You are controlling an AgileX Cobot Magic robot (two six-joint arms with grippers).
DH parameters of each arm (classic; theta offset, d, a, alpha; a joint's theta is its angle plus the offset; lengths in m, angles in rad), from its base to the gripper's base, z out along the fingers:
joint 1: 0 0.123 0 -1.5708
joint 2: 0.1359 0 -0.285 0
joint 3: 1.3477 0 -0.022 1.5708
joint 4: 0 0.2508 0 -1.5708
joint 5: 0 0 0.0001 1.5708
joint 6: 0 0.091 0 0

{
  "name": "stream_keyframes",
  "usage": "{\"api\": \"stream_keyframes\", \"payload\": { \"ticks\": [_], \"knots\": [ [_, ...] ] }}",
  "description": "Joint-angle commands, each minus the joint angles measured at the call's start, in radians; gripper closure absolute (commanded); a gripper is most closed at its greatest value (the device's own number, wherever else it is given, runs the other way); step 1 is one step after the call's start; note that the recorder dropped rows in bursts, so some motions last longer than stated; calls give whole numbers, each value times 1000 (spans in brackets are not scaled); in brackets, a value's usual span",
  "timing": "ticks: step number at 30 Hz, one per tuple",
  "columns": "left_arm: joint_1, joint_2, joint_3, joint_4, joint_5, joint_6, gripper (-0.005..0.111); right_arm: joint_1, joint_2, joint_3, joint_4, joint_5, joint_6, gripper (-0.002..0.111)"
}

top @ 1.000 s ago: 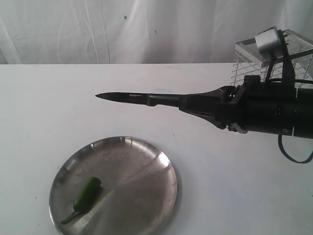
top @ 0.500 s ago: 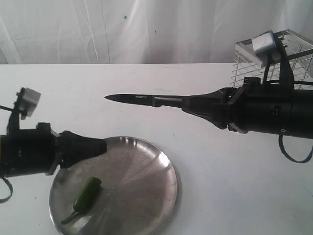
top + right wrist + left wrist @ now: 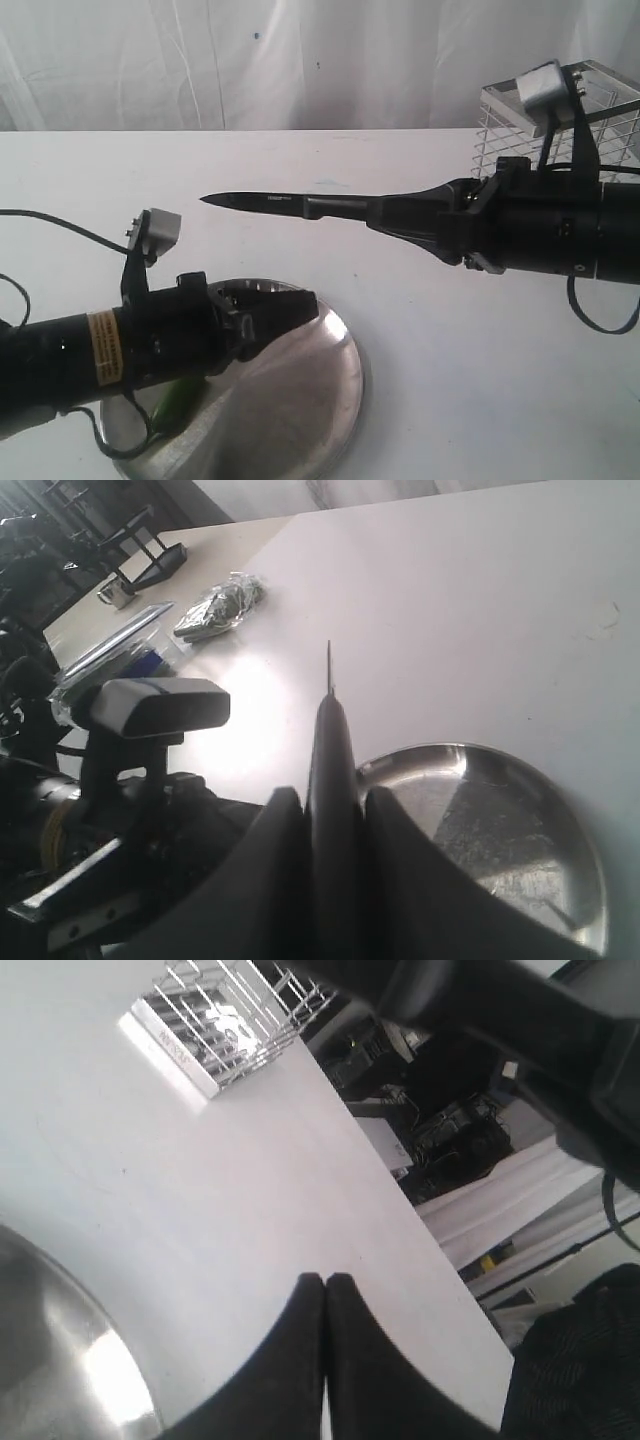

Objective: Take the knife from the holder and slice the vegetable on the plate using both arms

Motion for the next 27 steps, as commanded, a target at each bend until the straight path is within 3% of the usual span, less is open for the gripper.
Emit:
{"api": "stream_keyframes", "payload": {
  "ticks": [1, 5, 11, 18, 22, 27],
  "knots": [
    [-10, 1, -32, -120, -53, 18, 107, 2, 5, 4, 19, -57, -14, 108],
    [-10, 1, -62, -174, -53, 18, 107, 2, 24, 8, 19, -30, -14, 108],
    [-22, 1, -108, -41, -53, -16, 107, 2, 38, 8, 19, 12, -58, 108],
    [-63, 1, -117, -34, 43, -9, 107, 2, 38, 8, 19, 17, -72, 108],
    [-80, 3, -117, -73, 111, 39, 107, 2, 38, 8, 19, 27, -74, 108],
    [-80, 3, -117, -178, 99, 107, 107, 2, 38, 8, 19, 76, -74, 108]
  ]
}}
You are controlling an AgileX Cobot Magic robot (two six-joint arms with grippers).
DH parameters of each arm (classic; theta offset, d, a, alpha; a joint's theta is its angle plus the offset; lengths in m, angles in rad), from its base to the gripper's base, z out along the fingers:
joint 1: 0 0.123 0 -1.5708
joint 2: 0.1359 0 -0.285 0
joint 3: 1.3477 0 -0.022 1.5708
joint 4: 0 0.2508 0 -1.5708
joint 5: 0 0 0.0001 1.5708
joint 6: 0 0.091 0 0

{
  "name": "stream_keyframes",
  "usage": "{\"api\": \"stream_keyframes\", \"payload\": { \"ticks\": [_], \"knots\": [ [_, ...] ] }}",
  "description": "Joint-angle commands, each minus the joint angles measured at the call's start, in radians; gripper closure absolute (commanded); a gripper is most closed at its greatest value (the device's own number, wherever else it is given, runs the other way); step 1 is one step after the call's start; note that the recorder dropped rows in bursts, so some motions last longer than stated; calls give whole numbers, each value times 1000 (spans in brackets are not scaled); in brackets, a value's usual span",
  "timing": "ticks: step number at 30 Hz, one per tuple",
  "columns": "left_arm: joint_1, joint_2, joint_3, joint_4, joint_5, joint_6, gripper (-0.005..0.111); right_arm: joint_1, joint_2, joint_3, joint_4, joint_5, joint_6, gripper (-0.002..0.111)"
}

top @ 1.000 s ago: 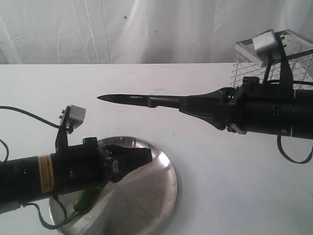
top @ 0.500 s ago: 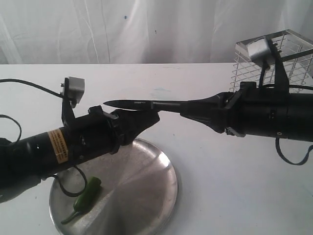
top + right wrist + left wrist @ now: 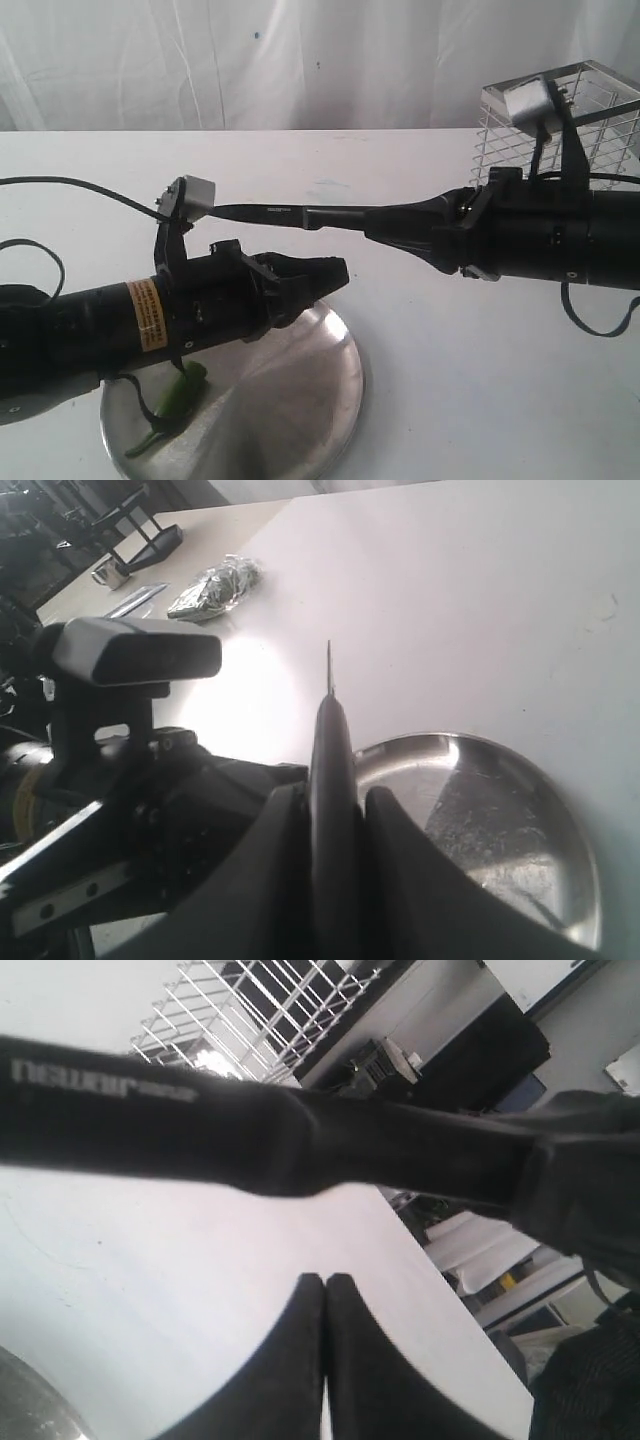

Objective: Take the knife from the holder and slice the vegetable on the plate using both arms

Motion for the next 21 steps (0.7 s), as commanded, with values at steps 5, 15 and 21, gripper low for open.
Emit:
{"api": "stream_keyframes", "payload": {
  "ticks": [5, 15, 21],
  "knots": [
    [-5, -3, -5, -153, 25, 78, 107, 2, 1, 4, 19, 73, -13, 108],
    [-5, -3, -5, -239, -24, 97, 107, 2, 1, 62, -35, 37, -9, 108],
    [-5, -3, -5, -243, -37, 97, 107, 2, 1, 73, -44, -32, 4, 108]
  ]
}}
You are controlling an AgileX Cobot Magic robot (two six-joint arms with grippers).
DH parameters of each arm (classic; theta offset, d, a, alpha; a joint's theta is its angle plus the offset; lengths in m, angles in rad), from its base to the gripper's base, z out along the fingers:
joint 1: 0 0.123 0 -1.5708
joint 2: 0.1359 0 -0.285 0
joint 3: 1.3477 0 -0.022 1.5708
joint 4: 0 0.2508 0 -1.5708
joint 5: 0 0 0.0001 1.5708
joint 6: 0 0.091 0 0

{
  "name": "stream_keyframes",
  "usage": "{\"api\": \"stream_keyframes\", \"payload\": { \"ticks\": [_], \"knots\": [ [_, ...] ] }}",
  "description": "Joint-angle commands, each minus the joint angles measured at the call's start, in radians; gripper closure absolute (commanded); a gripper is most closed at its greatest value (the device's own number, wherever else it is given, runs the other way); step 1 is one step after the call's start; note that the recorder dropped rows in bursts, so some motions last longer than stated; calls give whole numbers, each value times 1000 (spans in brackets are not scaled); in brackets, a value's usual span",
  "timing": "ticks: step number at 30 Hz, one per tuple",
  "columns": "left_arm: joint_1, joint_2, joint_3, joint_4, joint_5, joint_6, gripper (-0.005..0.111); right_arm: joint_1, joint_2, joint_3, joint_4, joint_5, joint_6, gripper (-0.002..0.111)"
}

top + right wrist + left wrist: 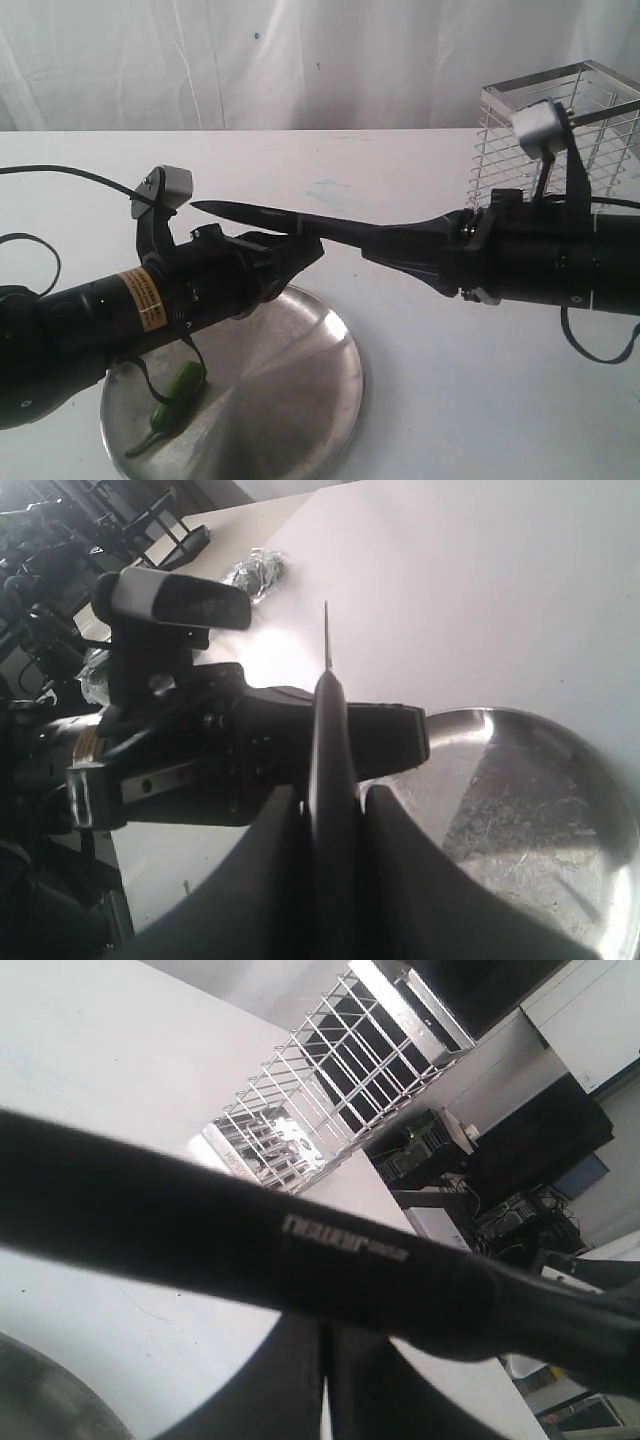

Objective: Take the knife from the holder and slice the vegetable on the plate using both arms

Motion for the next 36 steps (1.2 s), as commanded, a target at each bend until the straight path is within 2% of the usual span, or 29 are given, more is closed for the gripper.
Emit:
{"api": "stream_keyframes", "payload": {
  "ticks": [1, 6, 16, 23, 27, 30, 32, 36],
  "knots": [
    [-5, -6, -5, -31, -64, 6, 107, 2, 4, 17, -62, -105, 13, 108],
    [-5, -6, -5, -35, -64, 6, 107, 2, 47, 17, -91, -130, 70, 108],
    [-5, -6, -5, -16, -47, 6, 107, 122, 157, 15, -42, -205, 43, 108],
    [-5, -6, -5, 3, -54, 37, 107, 129, 160, 15, 5, -355, 30, 108],
    [-5, -6, -5, 149, -38, 35, 107, 129, 160, -1, 5, -314, 30, 108],
    [-8, -6, -3, 294, 83, 23, 107, 129, 160, -24, 5, -276, 30, 108],
    [-8, -2, 10, 310, 90, 23, 107, 129, 160, -32, 5, -250, 28, 108],
    [-8, 42, 24, 276, 3, 27, 107, 129, 160, -43, 5, -232, 28, 108]
  ]
}}
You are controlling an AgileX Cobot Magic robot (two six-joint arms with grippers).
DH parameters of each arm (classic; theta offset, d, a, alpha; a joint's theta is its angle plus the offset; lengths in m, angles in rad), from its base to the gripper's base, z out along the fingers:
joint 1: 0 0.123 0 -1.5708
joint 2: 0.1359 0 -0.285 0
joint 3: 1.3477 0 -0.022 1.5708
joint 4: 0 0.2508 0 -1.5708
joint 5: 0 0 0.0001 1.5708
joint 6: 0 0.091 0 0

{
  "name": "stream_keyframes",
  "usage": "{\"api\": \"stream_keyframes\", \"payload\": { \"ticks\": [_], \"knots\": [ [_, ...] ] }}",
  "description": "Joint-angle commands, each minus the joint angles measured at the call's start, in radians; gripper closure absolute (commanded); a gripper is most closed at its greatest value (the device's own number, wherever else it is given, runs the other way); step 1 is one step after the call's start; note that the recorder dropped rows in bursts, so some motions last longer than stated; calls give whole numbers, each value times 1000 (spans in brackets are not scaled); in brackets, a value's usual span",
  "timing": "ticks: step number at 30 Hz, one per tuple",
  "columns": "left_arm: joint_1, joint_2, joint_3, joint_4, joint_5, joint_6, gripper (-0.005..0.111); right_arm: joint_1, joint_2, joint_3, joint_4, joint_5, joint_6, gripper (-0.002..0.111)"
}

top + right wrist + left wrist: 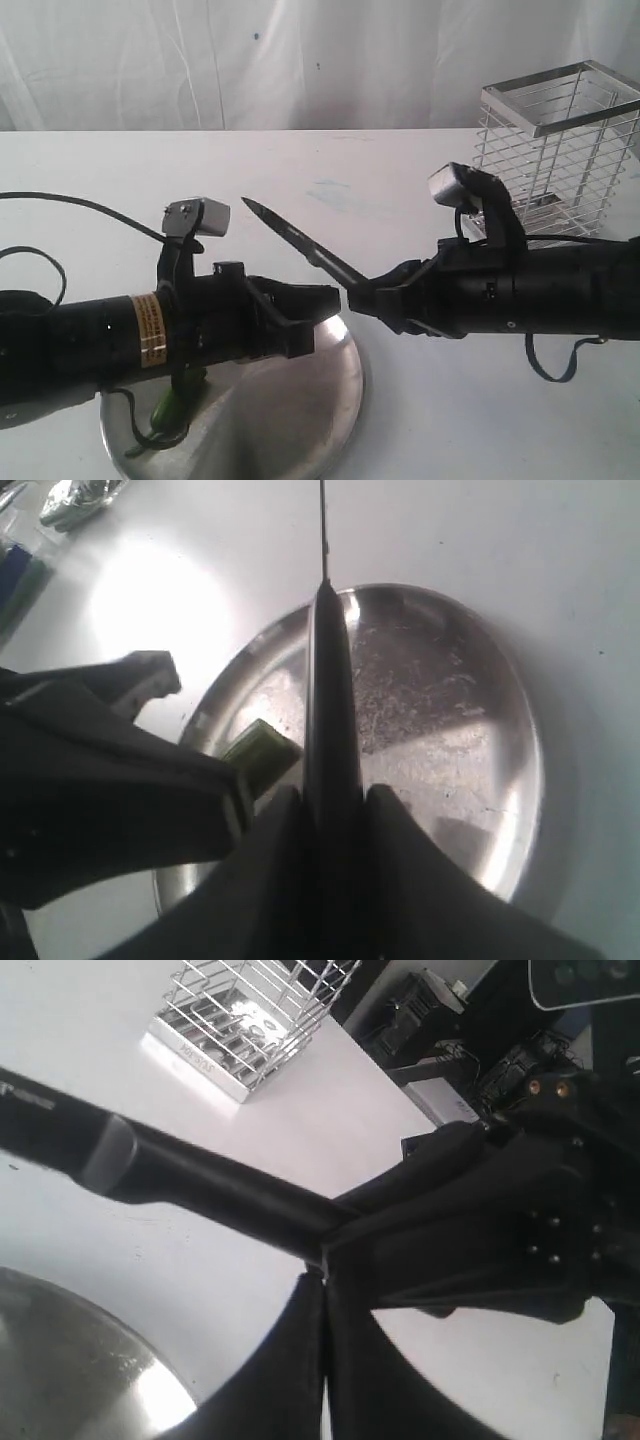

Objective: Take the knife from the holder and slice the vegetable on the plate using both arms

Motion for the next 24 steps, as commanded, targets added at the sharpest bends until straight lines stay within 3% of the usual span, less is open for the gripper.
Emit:
{"api": "stream_keyframes", "payload": {
  "ticks": [1, 4, 7, 12, 16, 24],
  "knots": [
    [-6, 65, 12, -22, -68, -1, 107, 1, -1, -19, 4, 34, -15, 108],
    [-6, 126, 12, -133, -76, 3, 107, 1, -1, -19, 4, 67, -15, 108],
    [-4, 175, 8, -236, -236, 39, 107, 1, -1, -16, 4, 84, -13, 108],
    [-4, 186, -52, -194, -238, -17, 107, 61, -1, -16, 4, 88, -13, 108],
    [-4, 186, -62, -135, -238, -40, 107, 125, -1, -16, 4, -45, -13, 108],
    [-4, 186, -62, -103, -238, -43, 107, 139, 27, -16, 4, -77, -11, 108]
  ]
}}
